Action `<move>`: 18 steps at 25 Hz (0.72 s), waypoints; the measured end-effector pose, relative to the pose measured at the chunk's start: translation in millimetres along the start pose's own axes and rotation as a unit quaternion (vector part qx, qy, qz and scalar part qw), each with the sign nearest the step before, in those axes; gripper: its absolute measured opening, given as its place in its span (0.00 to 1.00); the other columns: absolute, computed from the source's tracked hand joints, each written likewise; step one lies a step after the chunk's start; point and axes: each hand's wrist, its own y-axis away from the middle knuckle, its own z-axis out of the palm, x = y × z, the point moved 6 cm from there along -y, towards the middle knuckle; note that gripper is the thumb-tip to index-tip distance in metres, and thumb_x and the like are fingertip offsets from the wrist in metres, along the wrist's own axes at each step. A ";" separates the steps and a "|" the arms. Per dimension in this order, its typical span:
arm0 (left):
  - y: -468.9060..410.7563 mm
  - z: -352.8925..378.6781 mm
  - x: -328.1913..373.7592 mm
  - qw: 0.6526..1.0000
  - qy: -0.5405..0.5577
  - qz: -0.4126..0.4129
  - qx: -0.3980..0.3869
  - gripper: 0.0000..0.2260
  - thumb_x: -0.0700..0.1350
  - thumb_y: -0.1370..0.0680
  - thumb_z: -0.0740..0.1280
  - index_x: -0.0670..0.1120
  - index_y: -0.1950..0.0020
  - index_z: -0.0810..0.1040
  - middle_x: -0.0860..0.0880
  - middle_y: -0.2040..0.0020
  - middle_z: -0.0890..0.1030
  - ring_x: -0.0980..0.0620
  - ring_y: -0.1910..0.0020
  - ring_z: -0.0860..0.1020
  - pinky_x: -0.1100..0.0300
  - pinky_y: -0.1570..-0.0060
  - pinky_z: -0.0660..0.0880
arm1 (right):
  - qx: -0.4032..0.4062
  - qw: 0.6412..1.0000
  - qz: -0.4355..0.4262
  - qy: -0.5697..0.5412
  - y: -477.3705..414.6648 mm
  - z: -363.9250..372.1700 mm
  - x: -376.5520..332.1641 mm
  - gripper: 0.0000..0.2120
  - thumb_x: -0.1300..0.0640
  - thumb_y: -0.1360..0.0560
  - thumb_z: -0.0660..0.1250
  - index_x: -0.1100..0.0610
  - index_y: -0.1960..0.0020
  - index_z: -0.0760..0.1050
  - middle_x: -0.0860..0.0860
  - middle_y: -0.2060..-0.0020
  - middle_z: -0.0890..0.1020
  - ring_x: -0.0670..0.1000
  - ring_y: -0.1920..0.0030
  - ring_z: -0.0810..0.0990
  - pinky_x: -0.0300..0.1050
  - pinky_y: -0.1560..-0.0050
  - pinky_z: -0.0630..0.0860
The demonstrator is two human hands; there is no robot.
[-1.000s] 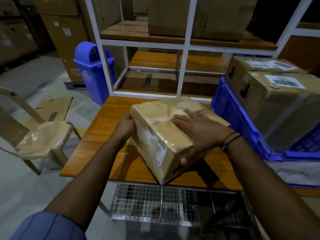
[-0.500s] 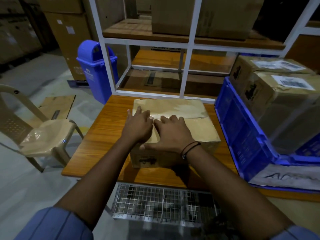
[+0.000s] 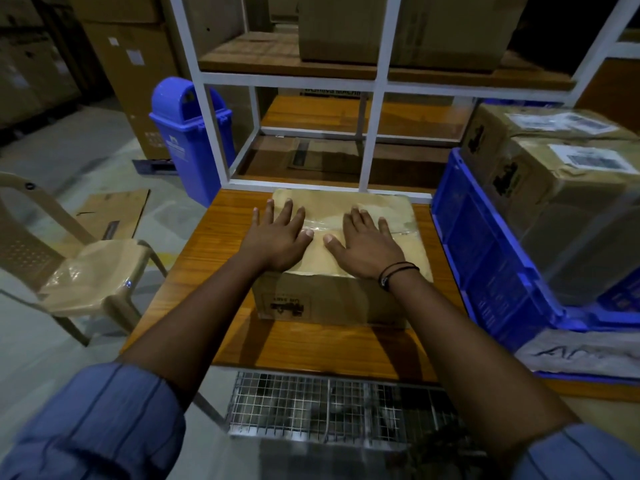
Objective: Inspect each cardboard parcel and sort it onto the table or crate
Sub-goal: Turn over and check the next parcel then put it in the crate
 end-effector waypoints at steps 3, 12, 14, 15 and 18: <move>-8.7 0.3 -1.6 1.000 -0.011 -0.006 -0.013 0.33 0.67 0.16 0.43 0.53 0.14 0.43 0.47 0.15 0.42 0.39 0.17 0.38 0.37 0.22 0.35 | -0.027 1.000 -0.006 0.008 -5.7 -0.3 0.4 0.39 0.32 0.17 0.41 0.57 0.15 0.42 0.55 0.16 0.41 0.54 0.16 0.40 0.59 0.18 0.37; -15.1 0.3 -1.4 1.000 0.003 -0.023 0.009 0.34 0.68 0.16 0.44 0.53 0.14 0.45 0.47 0.15 0.43 0.40 0.17 0.39 0.37 0.22 0.36 | 0.023 1.000 0.020 -0.003 -11.8 -4.4 9.5 0.38 0.33 0.16 0.44 0.57 0.15 0.46 0.54 0.15 0.46 0.55 0.16 0.44 0.59 0.18 0.40; -15.6 0.8 -2.1 1.000 0.008 -0.021 0.011 0.34 0.68 0.16 0.45 0.52 0.14 0.45 0.47 0.15 0.43 0.40 0.17 0.39 0.37 0.21 0.36 | 0.008 1.000 0.018 0.007 -13.3 -2.9 10.0 0.39 0.32 0.17 0.44 0.57 0.15 0.45 0.55 0.16 0.45 0.56 0.16 0.44 0.59 0.18 0.39; -16.0 0.9 -2.6 1.000 0.009 -0.020 0.013 0.34 0.68 0.16 0.45 0.52 0.14 0.45 0.47 0.15 0.43 0.40 0.17 0.39 0.37 0.21 0.36 | -0.001 1.000 0.017 0.011 -14.8 -2.2 10.4 0.40 0.32 0.17 0.43 0.57 0.15 0.44 0.55 0.16 0.44 0.56 0.16 0.44 0.59 0.18 0.39; -16.6 1.2 -3.0 1.000 0.011 -0.019 0.017 0.34 0.68 0.16 0.45 0.52 0.14 0.46 0.47 0.15 0.44 0.40 0.17 0.40 0.37 0.21 0.37 | -0.016 1.000 0.014 0.015 -17.3 0.5 12.6 0.41 0.31 0.17 0.43 0.56 0.15 0.42 0.55 0.16 0.42 0.55 0.16 0.42 0.58 0.18 0.38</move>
